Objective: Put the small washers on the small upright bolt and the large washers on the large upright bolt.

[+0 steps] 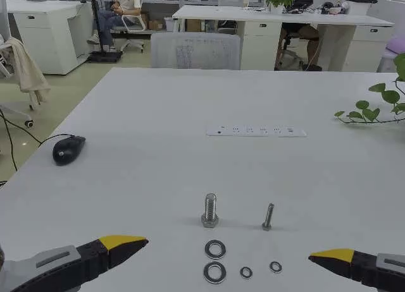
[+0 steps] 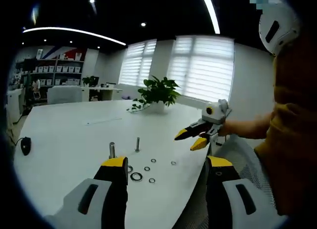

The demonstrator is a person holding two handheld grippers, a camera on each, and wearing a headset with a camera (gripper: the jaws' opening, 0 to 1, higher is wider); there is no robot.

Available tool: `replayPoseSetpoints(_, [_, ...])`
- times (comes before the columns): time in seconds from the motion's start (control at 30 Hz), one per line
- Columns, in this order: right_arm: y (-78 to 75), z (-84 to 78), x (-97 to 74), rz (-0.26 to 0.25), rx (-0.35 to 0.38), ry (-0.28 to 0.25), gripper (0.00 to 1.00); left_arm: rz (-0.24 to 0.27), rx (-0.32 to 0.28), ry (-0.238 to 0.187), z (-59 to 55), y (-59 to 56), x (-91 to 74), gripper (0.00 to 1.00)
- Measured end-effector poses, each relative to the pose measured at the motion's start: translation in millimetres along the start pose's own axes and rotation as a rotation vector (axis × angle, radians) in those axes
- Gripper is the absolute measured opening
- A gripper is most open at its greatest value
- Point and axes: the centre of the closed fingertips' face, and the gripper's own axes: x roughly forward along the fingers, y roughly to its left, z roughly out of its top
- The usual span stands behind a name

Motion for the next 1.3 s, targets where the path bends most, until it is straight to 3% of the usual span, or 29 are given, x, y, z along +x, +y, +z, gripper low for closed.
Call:
replayPoseSetpoints(0.33, [-6.1,-8.2,2.5,-0.003,-0.053,0.077,0.41,0.008,-0.006,-0.004,0.0,0.8,-1.1,0.63])
replayPoseSetpoints(0.5, [-15.0,-5.1,1.7,-0.027,-0.104,0.092,0.39,0.012,-0.003,-0.007,1.3,0.2,-2.0,0.63])
replayPoseSetpoints(0.77, [-20.8,-11.0,1.4,-0.007,-0.118,0.14,0.39,0.019,-0.009,-0.009,-0.3,1.0,-2.5,0.63])
replayPoseSetpoints(1.3, [-21.4,-11.0,0.8,-0.006,-0.107,0.128,0.39,0.028,-0.009,-0.01,0.8,2.6,-2.8,0.63])
